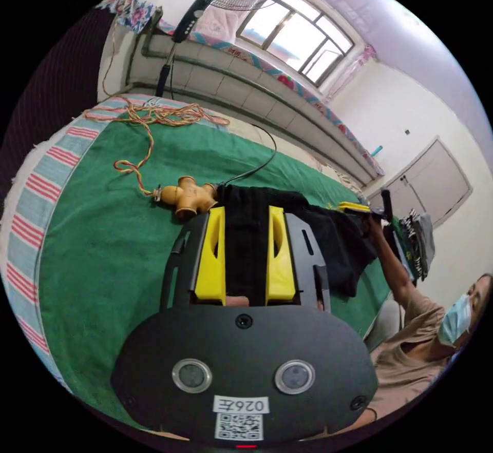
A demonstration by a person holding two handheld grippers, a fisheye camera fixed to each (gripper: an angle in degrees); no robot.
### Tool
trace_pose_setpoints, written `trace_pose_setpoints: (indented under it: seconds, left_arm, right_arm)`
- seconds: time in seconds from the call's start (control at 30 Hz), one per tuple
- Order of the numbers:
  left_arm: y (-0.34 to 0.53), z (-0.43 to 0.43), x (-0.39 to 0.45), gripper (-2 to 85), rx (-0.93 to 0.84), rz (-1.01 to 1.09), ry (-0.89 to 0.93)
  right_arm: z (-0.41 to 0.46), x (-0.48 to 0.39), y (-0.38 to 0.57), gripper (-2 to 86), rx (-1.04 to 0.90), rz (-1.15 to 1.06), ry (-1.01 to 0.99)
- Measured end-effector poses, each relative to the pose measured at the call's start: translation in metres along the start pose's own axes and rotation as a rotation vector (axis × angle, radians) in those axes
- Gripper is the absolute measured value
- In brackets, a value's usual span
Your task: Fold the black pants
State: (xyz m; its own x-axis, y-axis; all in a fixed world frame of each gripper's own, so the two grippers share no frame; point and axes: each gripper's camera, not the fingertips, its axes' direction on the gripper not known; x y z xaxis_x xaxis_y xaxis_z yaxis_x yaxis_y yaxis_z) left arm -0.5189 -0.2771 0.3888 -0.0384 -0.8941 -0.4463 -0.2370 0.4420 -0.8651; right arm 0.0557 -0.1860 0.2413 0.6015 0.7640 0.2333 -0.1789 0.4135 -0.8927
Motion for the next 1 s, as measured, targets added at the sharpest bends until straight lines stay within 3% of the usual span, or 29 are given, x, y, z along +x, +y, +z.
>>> trace_pose_setpoints:
  seconds: [0.1,0.33,0.43,0.5,0.57,0.67,0.83,0.9,0.93,1.0]
  left_arm:
    - [0.013,0.005,0.001,16.4,-0.005,0.078,-0.070]
    - [0.019,0.033,0.003,14.9,0.048,0.196,0.103]
    - [0.030,0.044,0.001,15.4,0.151,0.207,0.158]
    - [0.033,0.051,-0.004,16.5,0.127,0.228,0.173]
    - [0.043,0.049,-0.013,19.1,0.154,0.247,0.207]
    - [0.063,0.034,-0.028,22.9,0.362,0.248,0.289]
    - [0.071,0.050,-0.034,29.5,0.433,0.242,0.436]
    - [0.070,0.064,-0.021,24.4,0.382,0.334,0.552]
    - [0.070,0.072,-0.009,15.2,0.298,0.410,0.562]
    - [0.070,0.083,0.003,7.9,0.172,0.372,0.336]
  right_arm:
    - [-0.006,-0.021,0.002,4.7,0.092,-0.047,-0.050]
    - [0.016,-0.118,-0.066,5.5,0.130,-0.307,-0.365]
    - [0.047,-0.166,-0.106,8.2,0.069,-0.382,-0.328]
    - [0.087,-0.192,-0.132,9.6,-0.076,-0.410,-0.228]
    - [0.111,-0.205,-0.140,3.0,-0.256,-0.471,-0.271]
    - [0.078,-0.215,-0.126,-0.7,-0.116,-0.633,-0.269]
    - [0.003,-0.192,-0.106,-1.4,0.047,-0.850,-0.688]
    - [-0.007,-0.185,-0.111,-0.9,0.044,-0.829,-0.726]
    - [-0.005,-0.185,-0.113,-0.8,0.035,-0.809,-0.703]
    - [0.020,-0.180,-0.130,1.5,-0.074,-0.583,-0.445]
